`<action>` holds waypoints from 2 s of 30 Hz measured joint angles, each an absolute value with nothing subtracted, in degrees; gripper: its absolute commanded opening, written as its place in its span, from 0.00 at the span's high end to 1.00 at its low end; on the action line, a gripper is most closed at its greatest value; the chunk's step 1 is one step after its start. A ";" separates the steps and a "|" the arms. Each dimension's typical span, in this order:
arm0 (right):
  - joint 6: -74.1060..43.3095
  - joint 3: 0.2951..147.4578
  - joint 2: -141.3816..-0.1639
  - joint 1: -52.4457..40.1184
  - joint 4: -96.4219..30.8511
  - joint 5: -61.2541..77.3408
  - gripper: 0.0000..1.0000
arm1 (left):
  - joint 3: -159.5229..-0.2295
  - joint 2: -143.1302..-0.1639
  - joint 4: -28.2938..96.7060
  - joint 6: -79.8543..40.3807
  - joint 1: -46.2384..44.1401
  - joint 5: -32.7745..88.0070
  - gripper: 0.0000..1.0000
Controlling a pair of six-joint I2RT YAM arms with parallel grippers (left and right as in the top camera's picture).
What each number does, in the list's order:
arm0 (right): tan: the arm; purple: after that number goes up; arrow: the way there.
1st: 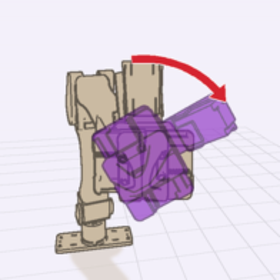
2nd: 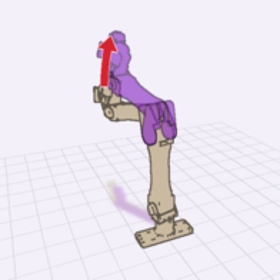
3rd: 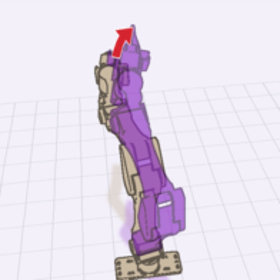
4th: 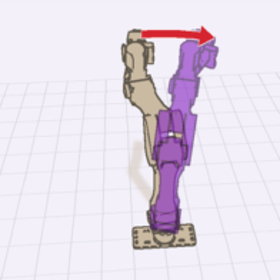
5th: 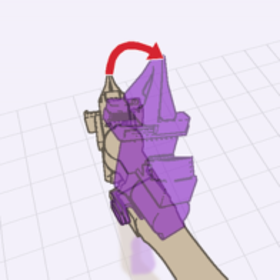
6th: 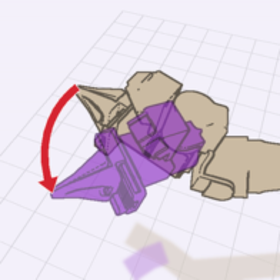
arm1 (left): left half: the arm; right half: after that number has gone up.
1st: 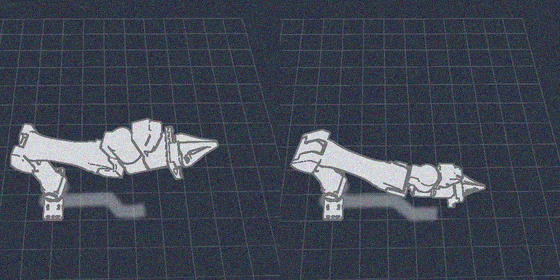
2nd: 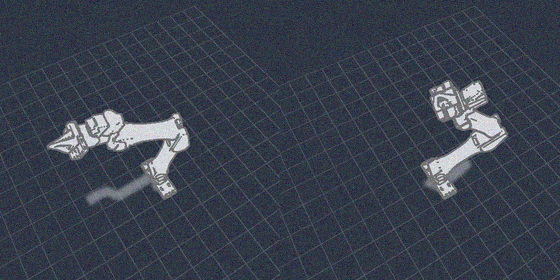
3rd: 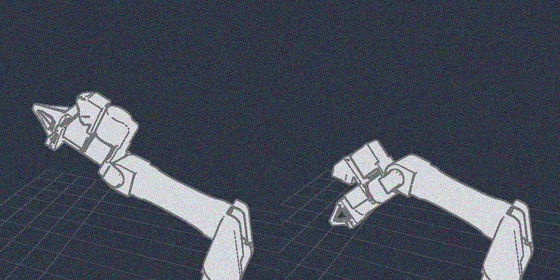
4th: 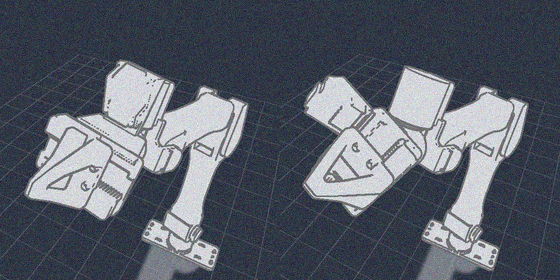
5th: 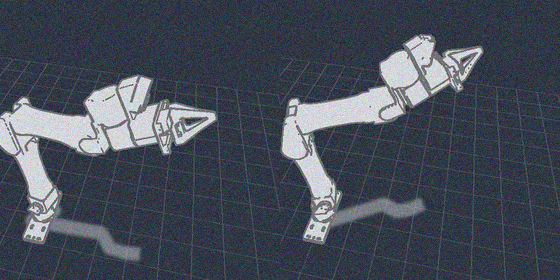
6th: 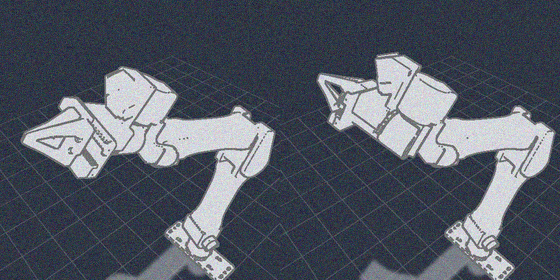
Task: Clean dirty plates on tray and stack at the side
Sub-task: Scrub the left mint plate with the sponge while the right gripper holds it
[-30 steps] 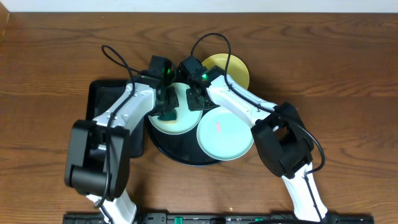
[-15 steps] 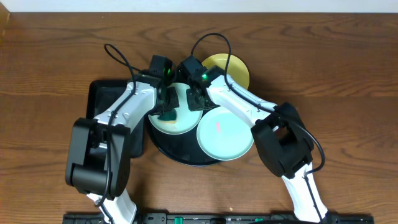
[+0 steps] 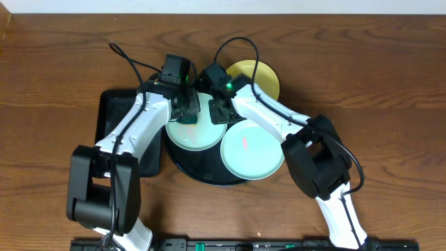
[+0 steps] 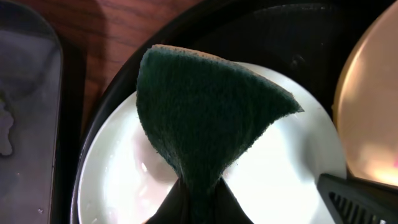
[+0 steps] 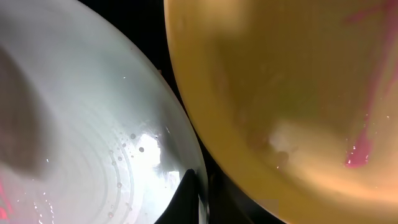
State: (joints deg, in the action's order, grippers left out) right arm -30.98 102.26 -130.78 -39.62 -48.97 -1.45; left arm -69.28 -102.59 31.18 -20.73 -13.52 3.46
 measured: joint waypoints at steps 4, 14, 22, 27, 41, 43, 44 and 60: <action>-30.98 102.26 -130.78 -39.62 -48.97 -1.48 0.97 | -69.19 -104.68 32.99 -20.73 -13.52 3.44 0.92; -30.92 102.26 -130.78 -39.59 -48.97 -1.04 0.99 | -68.86 -107.39 36.01 -20.60 -14.79 3.07 0.93; -29.47 102.26 -130.85 -37.17 -49.10 6.26 0.99 | -68.86 -107.48 35.99 -17.15 -15.11 3.90 0.93; -27.94 102.26 -130.89 -35.05 -49.43 12.40 0.99 | -68.86 -107.48 35.77 -16.43 -15.11 5.08 0.93; -25.26 102.08 -131.57 -32.69 -49.45 19.46 0.99 | -68.86 -108.22 32.93 -18.17 -15.38 12.69 0.92; -25.15 101.97 -131.57 -32.69 -49.43 19.64 0.99 | -68.90 -108.22 34.06 -21.10 -16.08 7.92 0.92; -25.15 101.95 -131.57 -32.69 -49.32 19.79 0.99 | -68.95 -108.20 34.50 -22.61 -16.60 5.23 0.93; -25.08 101.93 -131.59 -32.75 -49.06 20.16 0.99 | -69.01 -108.16 38.11 -24.67 -16.38 -3.95 0.93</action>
